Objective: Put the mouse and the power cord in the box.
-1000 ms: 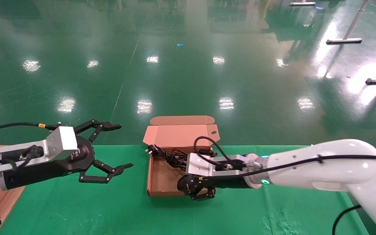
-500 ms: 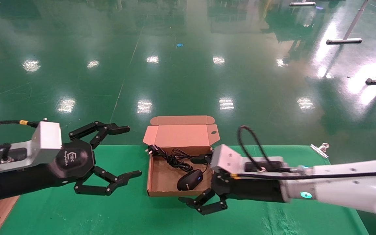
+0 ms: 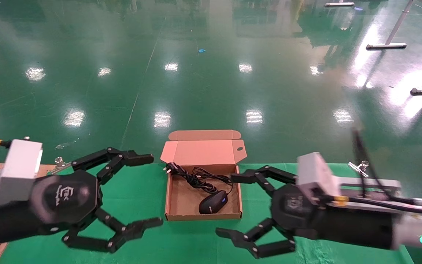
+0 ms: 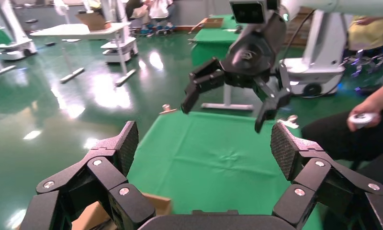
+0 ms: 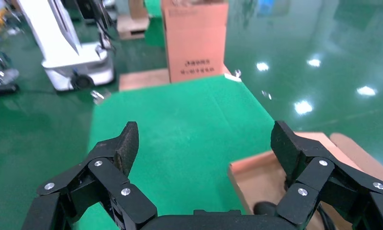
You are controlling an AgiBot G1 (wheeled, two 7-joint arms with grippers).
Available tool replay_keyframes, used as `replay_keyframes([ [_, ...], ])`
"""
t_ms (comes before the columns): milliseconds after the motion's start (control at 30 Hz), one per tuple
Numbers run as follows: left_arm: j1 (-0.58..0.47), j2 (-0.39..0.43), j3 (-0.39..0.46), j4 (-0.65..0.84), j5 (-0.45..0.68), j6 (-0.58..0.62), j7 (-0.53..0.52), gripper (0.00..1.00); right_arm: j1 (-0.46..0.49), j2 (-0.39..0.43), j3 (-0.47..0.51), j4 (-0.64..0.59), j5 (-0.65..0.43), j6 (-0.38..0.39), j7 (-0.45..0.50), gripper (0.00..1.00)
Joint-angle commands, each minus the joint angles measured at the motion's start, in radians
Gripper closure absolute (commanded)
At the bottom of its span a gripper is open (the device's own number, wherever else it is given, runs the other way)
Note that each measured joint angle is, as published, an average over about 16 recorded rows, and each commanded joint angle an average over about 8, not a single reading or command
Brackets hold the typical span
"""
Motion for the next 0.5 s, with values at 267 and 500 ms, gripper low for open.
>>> replay_keyframes([
  [267, 0.062, -0.031, -0.075, -0.131, -0.029, 0.044, -0.148, 0.0, -0.089, 0.114, 0.145, 0.101, 0.131, -0.118, 0.052, 0.0],
  [500, 0.088, -0.043, -0.106, -0.187, -0.041, 0.062, -0.206, 0.0, -0.141, 0.182, 0.231, 0.16, 0.209, -0.188, 0.081, 0.0],
])
